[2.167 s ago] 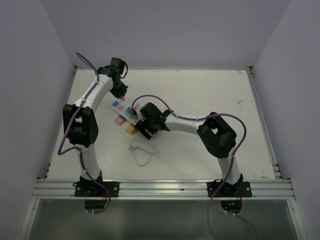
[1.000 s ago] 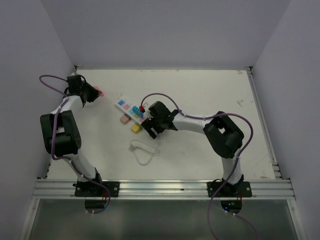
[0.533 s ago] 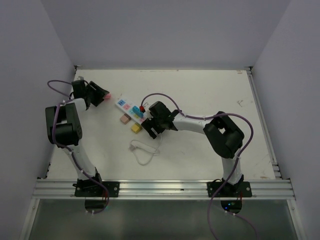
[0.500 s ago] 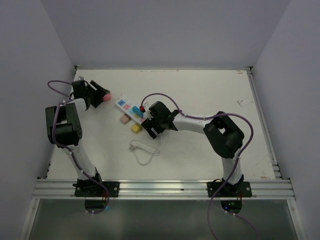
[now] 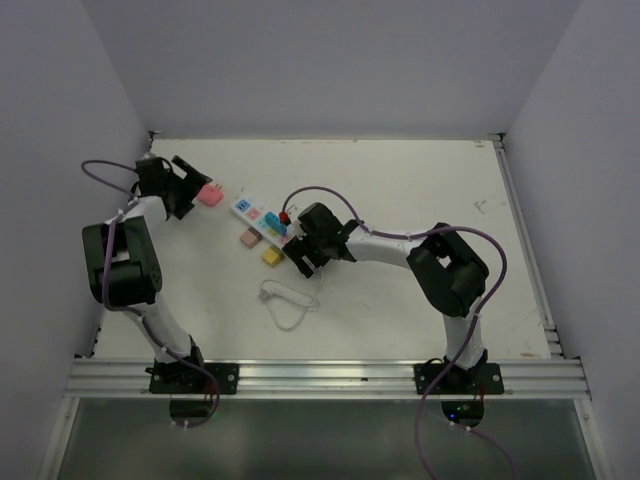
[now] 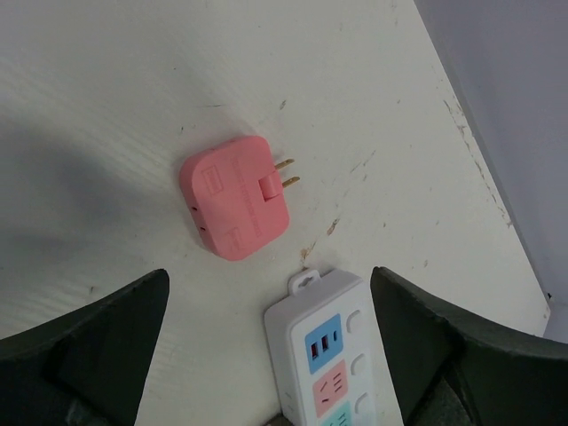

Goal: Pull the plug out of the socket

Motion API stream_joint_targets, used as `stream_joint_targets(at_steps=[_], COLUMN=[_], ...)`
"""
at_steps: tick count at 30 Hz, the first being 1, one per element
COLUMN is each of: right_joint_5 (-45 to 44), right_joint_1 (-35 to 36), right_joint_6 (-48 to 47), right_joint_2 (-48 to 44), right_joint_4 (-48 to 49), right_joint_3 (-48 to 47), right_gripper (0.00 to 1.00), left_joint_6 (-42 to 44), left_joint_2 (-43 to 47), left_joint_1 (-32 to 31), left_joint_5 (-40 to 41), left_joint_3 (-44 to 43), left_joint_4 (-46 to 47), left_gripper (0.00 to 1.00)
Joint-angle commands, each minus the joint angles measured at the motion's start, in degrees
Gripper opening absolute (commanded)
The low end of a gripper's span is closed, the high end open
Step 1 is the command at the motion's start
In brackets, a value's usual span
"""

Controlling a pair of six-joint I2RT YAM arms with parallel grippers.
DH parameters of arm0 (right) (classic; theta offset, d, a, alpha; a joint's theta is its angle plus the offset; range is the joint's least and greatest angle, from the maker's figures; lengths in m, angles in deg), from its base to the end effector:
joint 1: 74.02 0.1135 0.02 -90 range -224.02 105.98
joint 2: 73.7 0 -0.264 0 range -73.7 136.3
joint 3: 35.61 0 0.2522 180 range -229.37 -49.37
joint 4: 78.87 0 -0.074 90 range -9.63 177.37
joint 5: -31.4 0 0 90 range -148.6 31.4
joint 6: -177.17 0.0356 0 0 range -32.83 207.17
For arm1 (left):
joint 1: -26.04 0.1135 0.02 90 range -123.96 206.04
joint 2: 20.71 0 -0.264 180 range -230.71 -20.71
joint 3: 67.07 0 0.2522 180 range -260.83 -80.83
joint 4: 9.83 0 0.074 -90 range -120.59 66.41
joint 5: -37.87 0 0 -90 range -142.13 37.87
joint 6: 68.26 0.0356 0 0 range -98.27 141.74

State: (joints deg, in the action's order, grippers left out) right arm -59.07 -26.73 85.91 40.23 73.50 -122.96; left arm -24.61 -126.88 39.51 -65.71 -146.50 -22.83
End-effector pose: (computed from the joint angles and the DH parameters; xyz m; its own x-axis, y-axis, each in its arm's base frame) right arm 0.2829 0.3060 0.1531 -0.5340 -0.6109 -0.5845 -0.7434 0.6685 -0.0195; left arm 0.3931 0.0856 0.1841 -0.3924 -0.8172 -0.4222 -0.4849 0.5738 -0.6600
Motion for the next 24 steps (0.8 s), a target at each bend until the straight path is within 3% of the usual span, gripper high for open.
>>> stream_joint_targets(at_steps=[1,8,14,24], right_joint_5=[-3.0,-3.6,-3.0,-2.3], right_joint_1=[-1.0,-1.0,-0.9,-1.0], right_joint_6=[0.2,0.0,-0.5,-1.6], right_joint_2=[5.0,3.8,2.7,1.8], right_joint_4=[-12.3,-11.0,-8.4,-5.2], right_joint_3=[5.2,6.3,7.8,9.7], right_gripper=[0.00,0.00,0.01,0.33], left_joint_6=[-2.4,-5.0,-11.8,-16.4], left_joint_2=[5.5,12.2,16.3,13.4], left_joint_1=[0.2,-9.0,-19.0,-31.5], left_joint_5=[5.4,15.9,15.6,19.4], left_joint_3=[-0.6,-5.3,-2.0,-2.6], left_joint_4=[-6.8,-24.3,-26.3,-27.9], left_gripper=[0.98,0.94,0.90,0.84])
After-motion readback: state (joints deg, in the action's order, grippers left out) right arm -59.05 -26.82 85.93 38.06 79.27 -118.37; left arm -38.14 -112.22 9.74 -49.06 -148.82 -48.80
